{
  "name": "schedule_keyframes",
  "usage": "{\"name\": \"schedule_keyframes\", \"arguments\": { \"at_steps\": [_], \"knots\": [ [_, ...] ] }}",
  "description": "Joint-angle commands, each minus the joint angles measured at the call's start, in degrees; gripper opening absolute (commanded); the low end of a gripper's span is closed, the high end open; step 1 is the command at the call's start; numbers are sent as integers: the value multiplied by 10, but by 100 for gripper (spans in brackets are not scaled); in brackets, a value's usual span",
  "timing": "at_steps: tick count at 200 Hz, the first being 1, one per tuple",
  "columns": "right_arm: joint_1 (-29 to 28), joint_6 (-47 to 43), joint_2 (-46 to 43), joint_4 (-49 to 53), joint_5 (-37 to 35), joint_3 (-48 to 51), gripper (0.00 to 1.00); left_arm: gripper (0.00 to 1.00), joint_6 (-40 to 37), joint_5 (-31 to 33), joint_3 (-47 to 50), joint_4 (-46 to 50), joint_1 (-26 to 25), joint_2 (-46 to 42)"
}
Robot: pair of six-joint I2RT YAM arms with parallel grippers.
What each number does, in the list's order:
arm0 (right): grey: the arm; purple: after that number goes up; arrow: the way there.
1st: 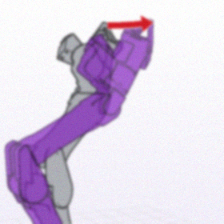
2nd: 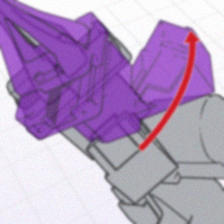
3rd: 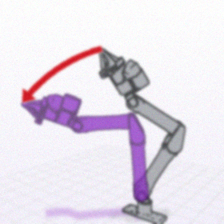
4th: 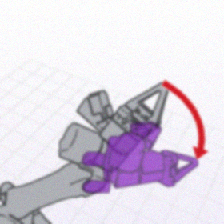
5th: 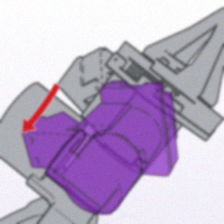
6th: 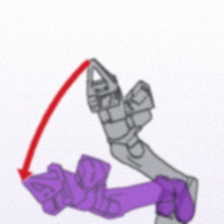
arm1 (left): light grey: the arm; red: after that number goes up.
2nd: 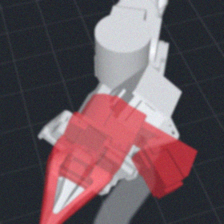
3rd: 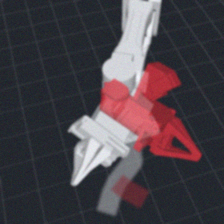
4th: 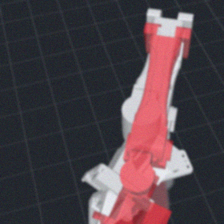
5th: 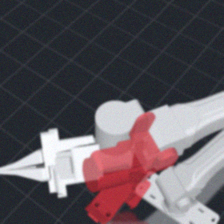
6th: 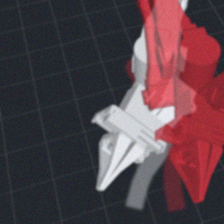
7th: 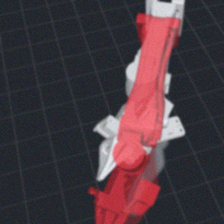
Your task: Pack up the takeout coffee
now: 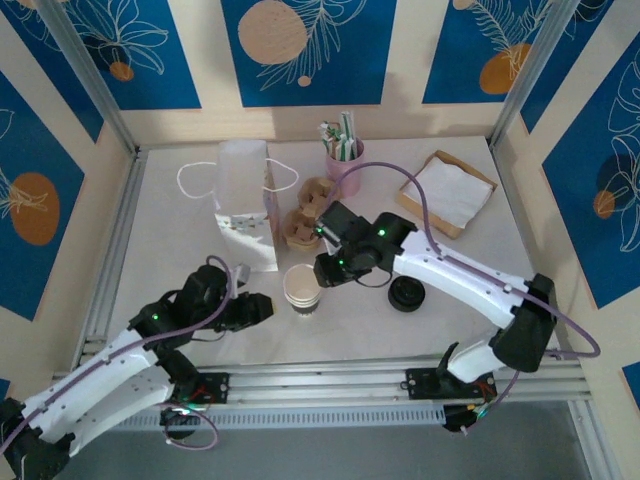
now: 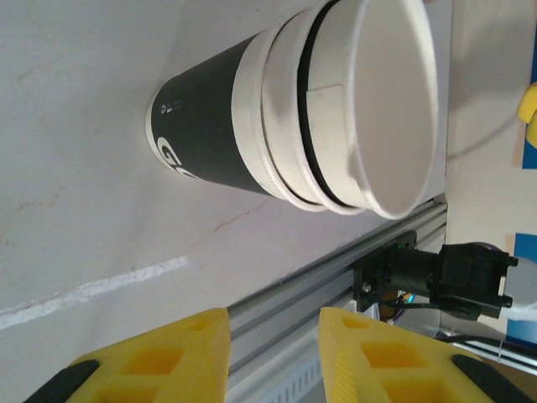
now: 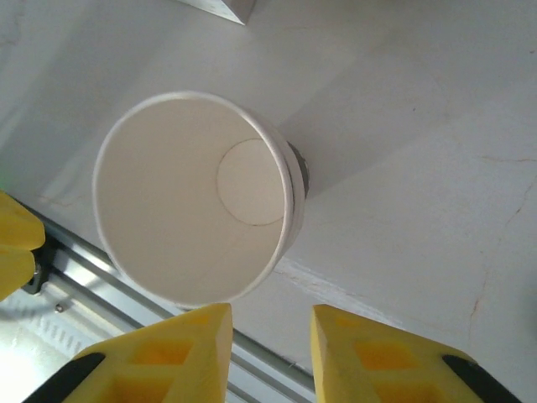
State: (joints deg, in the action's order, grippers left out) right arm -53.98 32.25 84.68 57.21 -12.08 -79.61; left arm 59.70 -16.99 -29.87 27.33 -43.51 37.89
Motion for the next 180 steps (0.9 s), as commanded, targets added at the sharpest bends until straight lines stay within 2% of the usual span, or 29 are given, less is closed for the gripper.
{"name": "schedule_keyframes", "arguments": {
  "at_steps": [1,113,180],
  "knots": [
    [-9,7,22,28,-19,-26,32,34,20,16,9,-72,-6,4],
    [-14,6,88,38,-37,-55,33,36,29,36,49,-109,-6,-8],
    [-14,5,102,35,-31,-58,16,37,26,33,52,-133,-6,17]
  ]
}}
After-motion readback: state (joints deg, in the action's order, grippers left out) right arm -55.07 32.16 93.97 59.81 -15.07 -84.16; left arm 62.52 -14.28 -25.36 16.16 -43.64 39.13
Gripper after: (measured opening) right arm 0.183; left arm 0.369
